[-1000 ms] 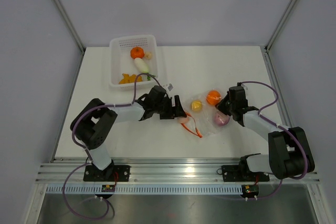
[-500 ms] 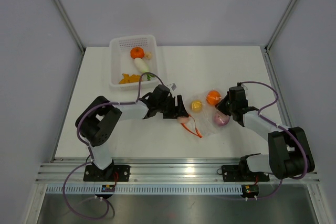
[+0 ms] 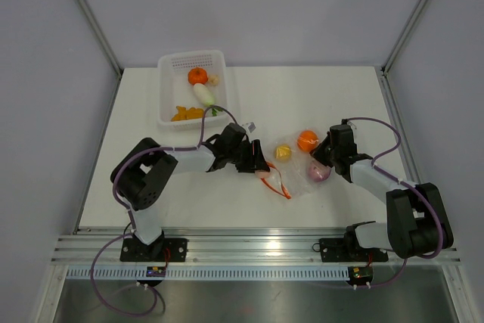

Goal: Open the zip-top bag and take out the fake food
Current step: Pick up the food from the zipper food storage bag.

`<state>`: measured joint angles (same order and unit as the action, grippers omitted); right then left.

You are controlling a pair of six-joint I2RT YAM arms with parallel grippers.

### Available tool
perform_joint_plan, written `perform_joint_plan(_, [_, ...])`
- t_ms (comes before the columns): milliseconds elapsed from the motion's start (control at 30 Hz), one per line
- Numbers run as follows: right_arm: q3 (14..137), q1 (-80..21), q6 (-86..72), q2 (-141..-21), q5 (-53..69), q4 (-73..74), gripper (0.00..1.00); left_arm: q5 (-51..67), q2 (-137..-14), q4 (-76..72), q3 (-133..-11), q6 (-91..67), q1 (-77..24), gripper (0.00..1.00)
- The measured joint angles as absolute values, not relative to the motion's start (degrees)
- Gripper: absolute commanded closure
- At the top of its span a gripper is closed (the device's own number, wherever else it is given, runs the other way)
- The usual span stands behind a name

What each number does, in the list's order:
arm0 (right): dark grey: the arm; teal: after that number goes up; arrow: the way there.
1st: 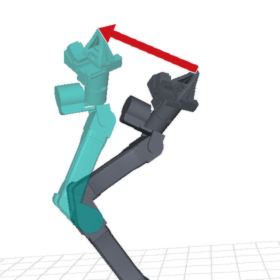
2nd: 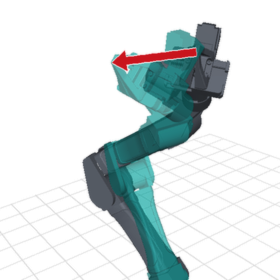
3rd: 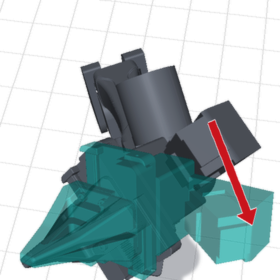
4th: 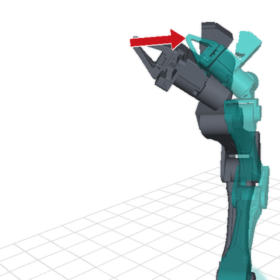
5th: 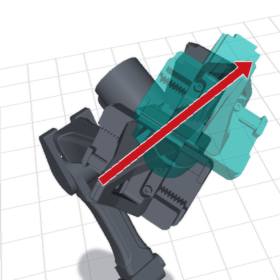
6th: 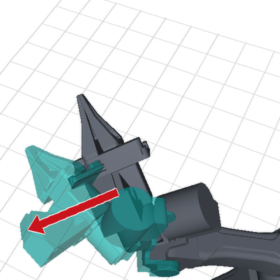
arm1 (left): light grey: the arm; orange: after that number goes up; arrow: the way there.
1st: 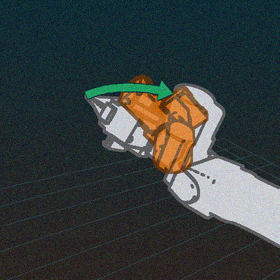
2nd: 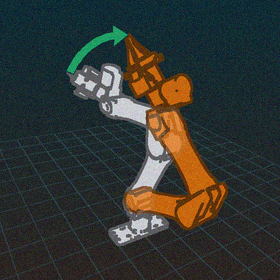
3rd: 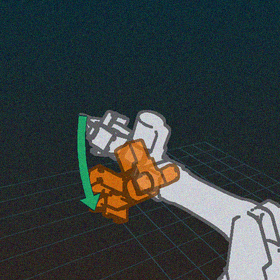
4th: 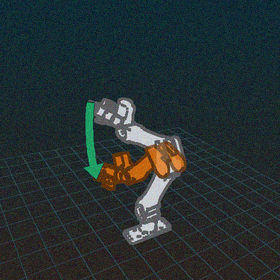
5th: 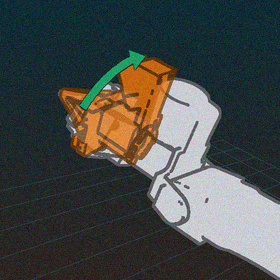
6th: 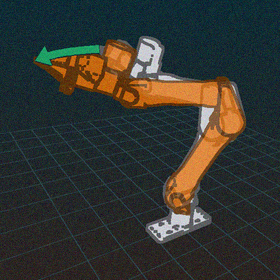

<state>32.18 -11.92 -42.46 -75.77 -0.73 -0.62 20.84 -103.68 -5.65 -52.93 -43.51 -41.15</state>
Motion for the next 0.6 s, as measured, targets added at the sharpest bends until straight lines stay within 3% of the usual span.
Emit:
perform_joint_plan(300, [32.18,-11.92,-42.46,-75.79,-0.71,-0.62,1.0,25.06,-103.39,-6.72,-52.45,-44.34,-40.18,0.64])
perform_joint_plan(600, [32.18,-11.92,-42.46,-75.77,-0.71,-0.62,1.0,30.28,-94.94,-9.63,-48.12,-47.51,-31.73,0.64])
